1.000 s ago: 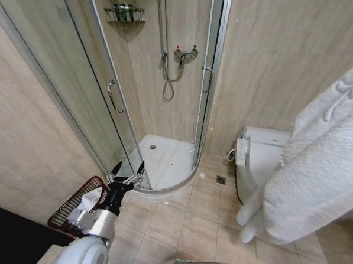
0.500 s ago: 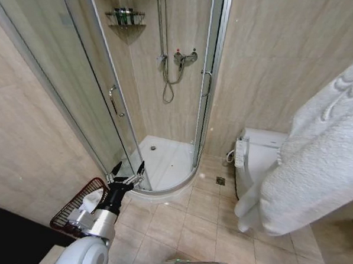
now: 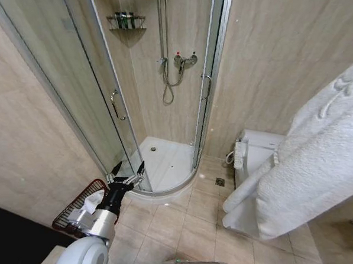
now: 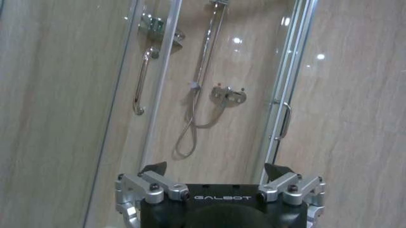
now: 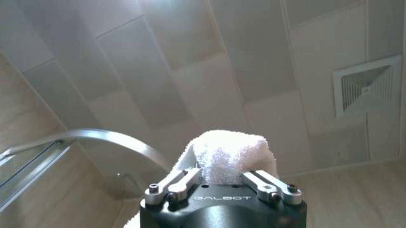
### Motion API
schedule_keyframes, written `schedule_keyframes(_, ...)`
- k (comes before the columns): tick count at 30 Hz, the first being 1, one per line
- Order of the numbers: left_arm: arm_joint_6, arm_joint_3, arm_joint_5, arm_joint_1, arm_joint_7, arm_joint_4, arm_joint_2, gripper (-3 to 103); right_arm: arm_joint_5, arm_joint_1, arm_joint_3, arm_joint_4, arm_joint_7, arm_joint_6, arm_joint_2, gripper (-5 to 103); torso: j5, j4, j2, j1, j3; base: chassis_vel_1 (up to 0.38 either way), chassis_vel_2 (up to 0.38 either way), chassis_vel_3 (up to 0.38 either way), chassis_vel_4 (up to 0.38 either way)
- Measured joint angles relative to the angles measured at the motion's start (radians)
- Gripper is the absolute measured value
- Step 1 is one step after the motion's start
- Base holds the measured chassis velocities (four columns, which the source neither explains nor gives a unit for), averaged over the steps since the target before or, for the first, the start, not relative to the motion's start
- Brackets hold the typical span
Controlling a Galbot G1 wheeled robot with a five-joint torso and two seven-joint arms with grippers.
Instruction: Discard the used towel into the hamper.
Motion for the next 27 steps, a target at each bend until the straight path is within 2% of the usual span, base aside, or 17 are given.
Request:
schedule_keyframes(11, 0.0, 0.0, 0.0, 0.0, 0.0, 0.0, 0.0, 100, -0.016, 0.076, -0.071, -0.022, -0.001, -0.003, -0.008, 12, 0.0, 0.0003, -0.002, -0.001, -0.001, 0.0, 0.0, 0.0, 0.0)
schedule_keyframes(19, 0.0, 0.0, 0.0, 0.0, 0.0, 0.0, 0.0, 100, -0.019, 0.068, -0.06, -0.014, 0.005, -0.009, -0.005, 12, 0.0, 0.0001, 0.052, 0.024, 0.028, 0.0, 0.0, 0.0, 0.0)
schedule_keyframes(27, 0.0, 0.0, 0.0, 0.0, 0.0, 0.0, 0.0, 100, -0.025, 0.035, -0.053, -0.012, 0.005, -0.005, 0.003, 12, 0.0002, 0.0, 0.076, 0.036, 0.04, 0.0, 0.0, 0.0, 0.0)
